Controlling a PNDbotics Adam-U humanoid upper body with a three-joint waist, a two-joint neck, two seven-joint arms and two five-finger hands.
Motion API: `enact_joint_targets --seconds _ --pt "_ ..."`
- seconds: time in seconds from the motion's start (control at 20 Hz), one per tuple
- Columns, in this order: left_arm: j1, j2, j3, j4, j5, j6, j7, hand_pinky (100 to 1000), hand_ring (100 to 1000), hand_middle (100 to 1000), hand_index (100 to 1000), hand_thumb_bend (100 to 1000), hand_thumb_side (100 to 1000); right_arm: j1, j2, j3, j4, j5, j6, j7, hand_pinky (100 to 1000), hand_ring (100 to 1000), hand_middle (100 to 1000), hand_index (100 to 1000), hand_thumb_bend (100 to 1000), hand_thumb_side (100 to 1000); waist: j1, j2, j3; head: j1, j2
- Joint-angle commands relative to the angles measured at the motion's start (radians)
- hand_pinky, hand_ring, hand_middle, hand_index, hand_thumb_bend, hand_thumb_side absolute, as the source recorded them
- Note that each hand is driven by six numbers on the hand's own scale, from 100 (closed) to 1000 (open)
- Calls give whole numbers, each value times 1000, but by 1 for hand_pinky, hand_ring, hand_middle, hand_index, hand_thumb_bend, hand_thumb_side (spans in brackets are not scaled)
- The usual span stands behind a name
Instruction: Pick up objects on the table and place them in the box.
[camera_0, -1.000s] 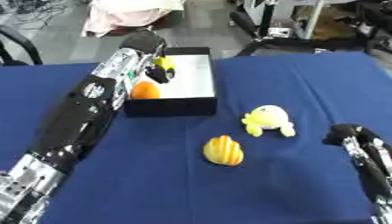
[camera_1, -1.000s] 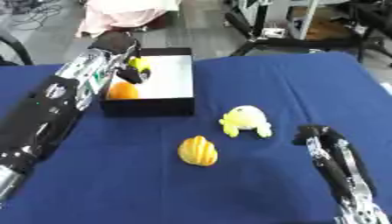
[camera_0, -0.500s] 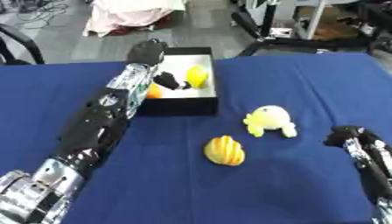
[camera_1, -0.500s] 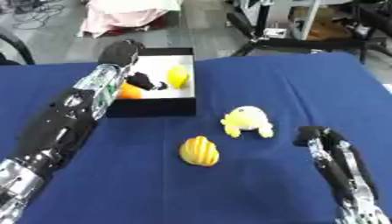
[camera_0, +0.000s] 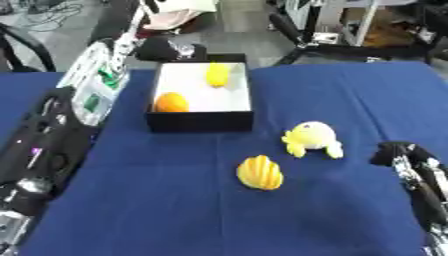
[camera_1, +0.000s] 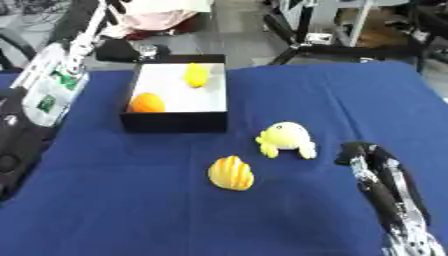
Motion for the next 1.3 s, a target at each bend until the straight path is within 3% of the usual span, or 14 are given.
enact_joint_targets --seconds 0.05,0.3,0.5,0.9,1.3 --pt "61 53 44 -172 192 22 74 591 573 615 810 919 574 -56 -109 14 -1 35 -15 20 709 583 541 677 100 485 -12 -7 4 -7 -2" --pt "239 0 100 -265 359 5 219 560 546 586 788 927 558 -217 -250 63 91 153 -45 91 752 656 622 765 100 297 -15 -11 16 -21 -2" --pt "343 -53 123 -276 417 -25 309 558 544 583 789 925 557 -355 -296 115 226 280 -102 172 794 741 729 841 100 240 -10 -12 30 -32 -2" --pt "427 -175 156 -258 402 -88 350 558 541 579 792 920 569 -561 -245 182 525 505 -211 342 870 861 878 931 100 524 -9 -12 53 -49 -2" --pt "453 -212 169 -233 380 -105 345 557 538 575 796 925 572 -664 -171 168 745 870 -272 344 931 920 944 972 100 550 -9 -13 66 -64 -2"
